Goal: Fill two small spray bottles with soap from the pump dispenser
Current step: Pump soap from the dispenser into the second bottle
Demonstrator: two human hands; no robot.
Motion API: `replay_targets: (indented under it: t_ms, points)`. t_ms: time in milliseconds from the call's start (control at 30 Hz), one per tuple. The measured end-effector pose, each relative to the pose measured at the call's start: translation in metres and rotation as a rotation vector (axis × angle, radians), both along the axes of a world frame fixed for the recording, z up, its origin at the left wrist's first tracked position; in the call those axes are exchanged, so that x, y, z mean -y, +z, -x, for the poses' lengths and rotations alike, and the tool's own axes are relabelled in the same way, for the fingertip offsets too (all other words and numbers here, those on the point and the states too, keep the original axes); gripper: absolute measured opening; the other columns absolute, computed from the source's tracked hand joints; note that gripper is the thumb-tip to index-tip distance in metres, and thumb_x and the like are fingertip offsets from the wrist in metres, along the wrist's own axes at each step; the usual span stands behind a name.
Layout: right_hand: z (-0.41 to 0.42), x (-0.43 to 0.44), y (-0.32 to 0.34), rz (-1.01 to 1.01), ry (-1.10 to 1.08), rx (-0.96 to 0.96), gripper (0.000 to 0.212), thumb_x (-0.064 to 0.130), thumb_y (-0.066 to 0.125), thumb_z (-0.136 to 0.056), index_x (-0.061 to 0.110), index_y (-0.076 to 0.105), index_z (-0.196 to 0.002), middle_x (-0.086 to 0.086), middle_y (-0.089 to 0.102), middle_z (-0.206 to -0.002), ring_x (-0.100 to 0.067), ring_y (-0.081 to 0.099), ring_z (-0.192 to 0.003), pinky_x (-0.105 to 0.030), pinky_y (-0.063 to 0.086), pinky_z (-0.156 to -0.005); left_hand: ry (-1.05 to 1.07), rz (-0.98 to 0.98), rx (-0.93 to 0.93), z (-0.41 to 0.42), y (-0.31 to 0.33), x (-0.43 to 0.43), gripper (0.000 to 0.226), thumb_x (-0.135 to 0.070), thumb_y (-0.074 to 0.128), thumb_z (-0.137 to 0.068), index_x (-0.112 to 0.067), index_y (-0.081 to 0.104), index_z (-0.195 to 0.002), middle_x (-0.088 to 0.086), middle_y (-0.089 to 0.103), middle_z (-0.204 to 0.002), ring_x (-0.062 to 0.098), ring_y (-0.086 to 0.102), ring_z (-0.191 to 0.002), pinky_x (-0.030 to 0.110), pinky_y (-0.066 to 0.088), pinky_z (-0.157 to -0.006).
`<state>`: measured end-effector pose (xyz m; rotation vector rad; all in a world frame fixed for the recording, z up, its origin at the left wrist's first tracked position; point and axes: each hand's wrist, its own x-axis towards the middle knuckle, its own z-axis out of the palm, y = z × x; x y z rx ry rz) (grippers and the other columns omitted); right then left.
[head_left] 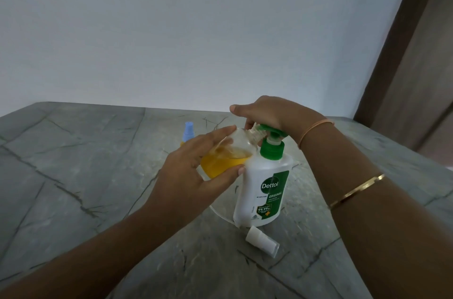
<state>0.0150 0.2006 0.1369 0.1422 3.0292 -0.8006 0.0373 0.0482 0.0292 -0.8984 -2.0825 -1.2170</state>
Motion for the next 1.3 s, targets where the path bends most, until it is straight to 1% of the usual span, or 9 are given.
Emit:
replay_targets:
  t_ms: [200, 300, 500, 600, 767, 867, 1033, 1200, 1300]
  points:
    - [-0.001, 0.0014, -0.0004, -0.008, 0.004, -0.006, 0.049, 0.051, 0.04, -0.095, 0.009, 0.058, -0.113, 0.001, 0.05, -0.074, -0.009, 0.049, -0.053, -0.022, 0.034, -0.046, 0.009, -0.017, -0.022, -0.0011, -0.0011, 0.0005, 0.052, -0.059, 0.056, -0.069, -0.054, 0.039, -0.117, -0.043, 0.046, -0.101, -0.025, 0.043, -0.102, -0.005, 0.037, -0.075]
    - [0.0003, -0.0001, 0.002, -0.04, 0.014, -0.044, 0.05, 0.052, 0.04, -0.094, 0.007, 0.06, -0.106, 0.0, 0.054, -0.07, -0.01, 0.049, -0.05, -0.022, 0.034, -0.046, 0.025, -0.005, -0.025, -0.0006, 0.0, 0.0004, 0.05, -0.062, 0.054, -0.068, -0.058, 0.037, -0.115, -0.048, 0.044, -0.098, -0.026, 0.042, -0.102, 0.0, 0.041, -0.066]
    - [0.0046, -0.0015, 0.0037, -0.079, 0.002, -0.044, 0.051, 0.053, 0.041, -0.093, 0.006, 0.06, -0.102, -0.003, 0.058, -0.067, -0.015, 0.052, -0.051, -0.023, 0.037, -0.049, 0.018, -0.018, -0.012, -0.0007, 0.0002, 0.0006, 0.049, -0.062, 0.056, -0.068, -0.061, 0.038, -0.114, -0.053, 0.045, -0.097, -0.022, 0.044, -0.103, 0.008, 0.041, -0.074]
    - [0.0027, 0.0004, 0.0024, -0.043, -0.001, -0.014, 0.047, 0.051, 0.039, -0.095, 0.01, 0.058, -0.105, -0.001, 0.054, -0.07, -0.012, 0.051, -0.052, -0.024, 0.037, -0.05, 0.037, -0.004, -0.028, -0.0008, 0.0005, 0.0003, 0.05, -0.062, 0.054, -0.068, -0.059, 0.036, -0.115, -0.051, 0.044, -0.095, -0.025, 0.042, -0.102, 0.005, 0.037, -0.071]
    - [-0.0009, 0.0006, -0.0011, -0.004, -0.009, 0.027, 0.05, 0.052, 0.04, -0.094, 0.009, 0.058, -0.112, 0.0, 0.05, -0.078, -0.012, 0.051, -0.06, -0.024, 0.035, -0.048, 0.01, -0.012, -0.021, -0.0003, -0.0025, 0.0002, 0.052, -0.059, 0.056, -0.069, -0.054, 0.039, -0.118, -0.048, 0.046, -0.098, -0.025, 0.043, -0.101, -0.002, 0.041, -0.069]
    - [-0.0017, 0.0012, -0.0005, -0.018, 0.002, 0.004, 0.047, 0.052, 0.041, -0.094, 0.01, 0.058, -0.109, 0.001, 0.051, -0.075, -0.01, 0.05, -0.055, -0.022, 0.034, -0.046, 0.009, -0.013, -0.022, -0.0005, -0.0019, 0.0004, 0.052, -0.059, 0.056, -0.069, -0.055, 0.038, -0.118, -0.045, 0.046, -0.099, -0.024, 0.044, -0.102, -0.004, 0.038, -0.074]
    - [0.0019, -0.001, 0.0038, -0.088, 0.029, -0.055, 0.052, 0.052, 0.04, -0.094, 0.006, 0.06, -0.104, -0.001, 0.056, -0.067, -0.011, 0.05, -0.051, -0.022, 0.034, -0.047, -0.002, -0.027, 0.002, -0.0016, 0.0005, 0.0004, 0.05, -0.061, 0.056, -0.067, -0.06, 0.039, -0.115, -0.044, 0.048, -0.1, -0.014, 0.049, -0.103, 0.011, 0.046, -0.075]
    - [0.005, -0.0015, 0.0032, -0.081, 0.032, -0.06, 0.049, 0.052, 0.04, -0.094, 0.007, 0.059, -0.102, -0.002, 0.057, -0.066, -0.011, 0.053, -0.049, -0.023, 0.035, -0.048, -0.015, -0.02, 0.014, -0.0013, 0.0019, 0.0009, 0.049, -0.063, 0.054, -0.067, -0.063, 0.037, -0.112, -0.052, 0.045, -0.102, -0.018, 0.046, -0.103, 0.003, 0.044, -0.069]
    - [0.0048, -0.0014, 0.0014, -0.054, 0.012, -0.057, 0.047, 0.051, 0.04, -0.094, 0.009, 0.059, -0.101, 0.001, 0.055, -0.067, -0.007, 0.052, -0.042, -0.022, 0.034, -0.047, -0.027, -0.033, 0.025, -0.0008, 0.0005, 0.0007, 0.049, -0.061, 0.056, -0.067, -0.062, 0.039, -0.113, -0.05, 0.047, -0.102, -0.017, 0.049, -0.102, 0.006, 0.045, -0.072]
